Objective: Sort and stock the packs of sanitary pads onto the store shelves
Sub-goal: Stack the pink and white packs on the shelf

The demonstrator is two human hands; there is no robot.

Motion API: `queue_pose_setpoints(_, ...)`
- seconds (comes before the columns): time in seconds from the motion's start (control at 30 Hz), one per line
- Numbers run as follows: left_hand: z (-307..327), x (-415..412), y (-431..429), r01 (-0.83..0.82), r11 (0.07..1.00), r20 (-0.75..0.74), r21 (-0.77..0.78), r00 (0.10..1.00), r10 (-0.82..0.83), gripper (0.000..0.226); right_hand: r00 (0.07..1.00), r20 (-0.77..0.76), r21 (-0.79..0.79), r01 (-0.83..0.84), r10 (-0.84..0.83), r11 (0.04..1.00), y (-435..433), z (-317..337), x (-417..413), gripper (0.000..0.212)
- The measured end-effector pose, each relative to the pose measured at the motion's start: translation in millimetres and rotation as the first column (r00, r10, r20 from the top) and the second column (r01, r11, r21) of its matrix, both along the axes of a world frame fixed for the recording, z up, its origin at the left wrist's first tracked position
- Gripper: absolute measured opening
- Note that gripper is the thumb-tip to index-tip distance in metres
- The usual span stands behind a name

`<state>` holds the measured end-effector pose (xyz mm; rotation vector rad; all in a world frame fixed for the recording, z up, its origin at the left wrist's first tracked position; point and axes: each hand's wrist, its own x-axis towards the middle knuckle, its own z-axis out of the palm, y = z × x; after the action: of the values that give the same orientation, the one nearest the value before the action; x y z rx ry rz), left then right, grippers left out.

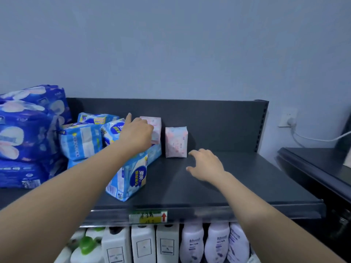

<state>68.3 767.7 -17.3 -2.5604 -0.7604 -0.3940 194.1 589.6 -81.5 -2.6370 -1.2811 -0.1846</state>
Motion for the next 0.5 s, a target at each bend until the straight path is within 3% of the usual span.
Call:
queue_pose_setpoints(0.17,5.8,38.4,26.6,-0.186,0.978,-0.008,-0.091,0.983,0.186,0.031,0.979,-0.205,0.101,0.020,0.002,0.995,42.7,-11.0,47.5,0.057)
queue_pose_setpoints(0.33,7.9,67.7,43.9,-0.423,0.860,-0.126,-0.284,0.906,0.404,0.088,0.913,-0.406,0.225,0.072,0.026,0.972,84.5,-19.5,86.1,0.058)
queue_pose_setpoints(0.4,8.5,75.4,51.6,-0.415,0.802,-0.123,-0.429,0.907,0.403,0.107,0.896,-0.442,0.281,0.099,0.037,0.955,98.5,-24.2,97.7,0.062)
queue_pose_setpoints(0.5,4.7,80.5,54.3,-0.318,0.814,-0.046,-0.487,0.939,0.340,0.111,0.849,-0.525,0.322,0.130,0.063,0.938,114.2,-31.3,108.9,0.070)
